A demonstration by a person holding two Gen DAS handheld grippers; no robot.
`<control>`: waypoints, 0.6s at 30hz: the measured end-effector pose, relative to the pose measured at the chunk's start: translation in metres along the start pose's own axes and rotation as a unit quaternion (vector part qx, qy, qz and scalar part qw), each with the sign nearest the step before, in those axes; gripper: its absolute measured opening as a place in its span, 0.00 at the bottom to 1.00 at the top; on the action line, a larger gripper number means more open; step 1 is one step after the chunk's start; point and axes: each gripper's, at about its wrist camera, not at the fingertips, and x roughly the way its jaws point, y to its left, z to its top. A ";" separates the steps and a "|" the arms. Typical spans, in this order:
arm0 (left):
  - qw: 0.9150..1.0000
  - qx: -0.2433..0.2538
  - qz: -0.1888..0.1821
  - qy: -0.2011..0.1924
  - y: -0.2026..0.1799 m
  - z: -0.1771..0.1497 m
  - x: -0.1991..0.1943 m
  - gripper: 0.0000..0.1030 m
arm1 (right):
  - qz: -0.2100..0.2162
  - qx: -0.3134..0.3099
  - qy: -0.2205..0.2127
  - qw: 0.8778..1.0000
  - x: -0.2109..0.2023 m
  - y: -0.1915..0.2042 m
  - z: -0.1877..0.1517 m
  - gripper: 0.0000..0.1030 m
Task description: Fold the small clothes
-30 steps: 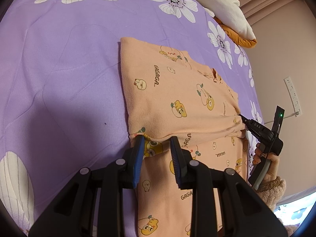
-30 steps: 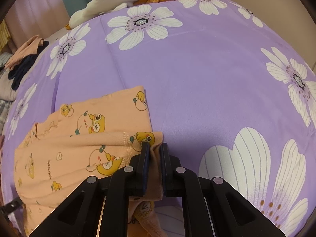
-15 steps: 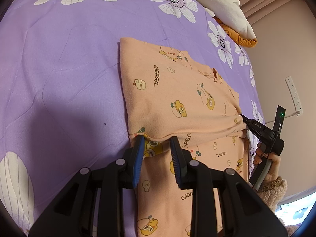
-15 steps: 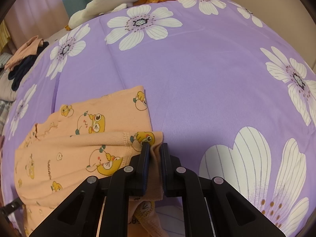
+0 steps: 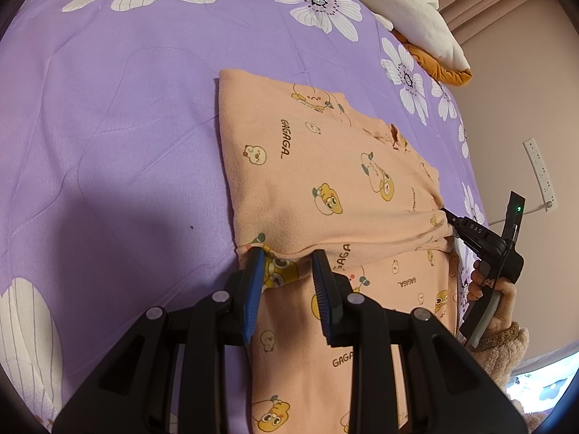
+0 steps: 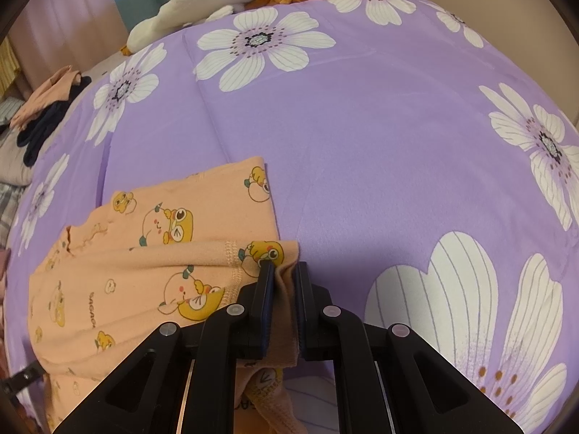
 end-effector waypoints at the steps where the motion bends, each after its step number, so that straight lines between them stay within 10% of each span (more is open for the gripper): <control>1: 1.000 0.000 0.000 0.000 0.000 0.000 0.000 0.27 | 0.002 0.002 0.000 1.000 0.000 -0.001 0.000 0.07; 18: 1.000 0.002 0.002 -0.001 -0.001 0.000 0.001 0.27 | 0.015 0.005 0.003 1.000 0.000 -0.004 0.000 0.07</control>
